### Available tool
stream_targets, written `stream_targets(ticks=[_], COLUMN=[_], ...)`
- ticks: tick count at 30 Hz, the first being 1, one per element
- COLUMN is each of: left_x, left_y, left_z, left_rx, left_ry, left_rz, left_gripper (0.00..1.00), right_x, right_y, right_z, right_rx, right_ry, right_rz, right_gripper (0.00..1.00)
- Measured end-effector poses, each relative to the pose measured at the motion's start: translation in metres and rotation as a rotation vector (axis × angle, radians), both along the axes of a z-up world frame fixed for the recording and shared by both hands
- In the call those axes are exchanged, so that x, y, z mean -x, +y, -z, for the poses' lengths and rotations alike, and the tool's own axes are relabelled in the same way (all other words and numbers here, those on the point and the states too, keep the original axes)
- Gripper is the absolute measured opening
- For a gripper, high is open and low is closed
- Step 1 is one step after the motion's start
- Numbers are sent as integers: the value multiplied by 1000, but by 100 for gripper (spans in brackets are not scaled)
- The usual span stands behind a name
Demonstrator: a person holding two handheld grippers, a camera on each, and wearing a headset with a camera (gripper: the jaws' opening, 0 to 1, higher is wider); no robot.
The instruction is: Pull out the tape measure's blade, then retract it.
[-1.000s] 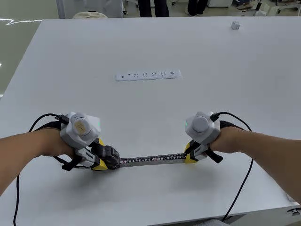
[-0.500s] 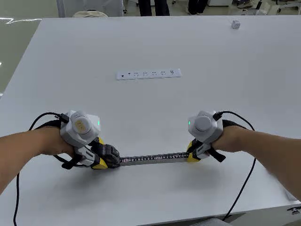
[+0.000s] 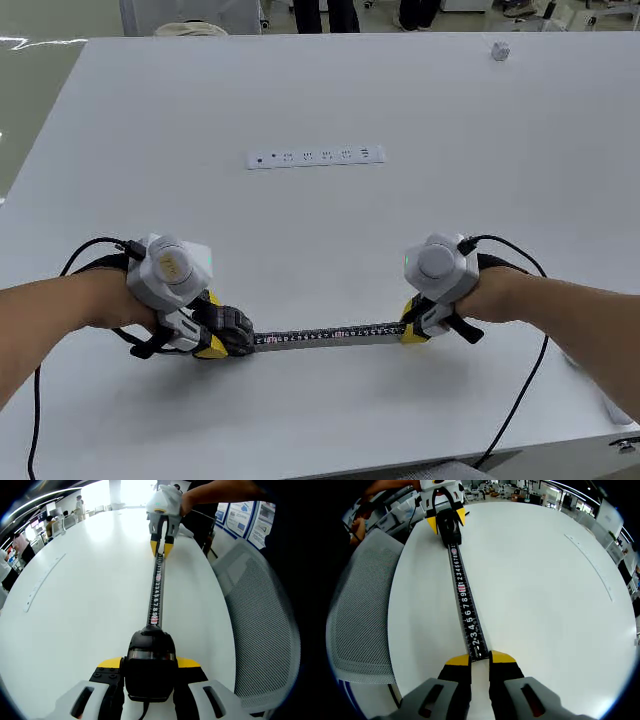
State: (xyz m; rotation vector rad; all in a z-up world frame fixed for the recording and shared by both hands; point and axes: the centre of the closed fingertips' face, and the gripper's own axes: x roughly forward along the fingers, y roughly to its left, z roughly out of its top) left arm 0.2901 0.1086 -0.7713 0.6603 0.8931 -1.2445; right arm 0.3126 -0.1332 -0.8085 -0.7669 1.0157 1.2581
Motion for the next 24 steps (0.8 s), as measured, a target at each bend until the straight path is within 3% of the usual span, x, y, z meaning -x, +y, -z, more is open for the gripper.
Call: stream_targets(ticks=[24], left_x=[-2], left_y=[0], left_z=[1], left_rx=[8], left_ry=[-4], left_rz=[-6], left_gripper=[34], right_x=[-1], right_y=[-3], right_z=[0], right_rx=[-7], right_ry=[8], right_rz=[18], right_gripper=[13])
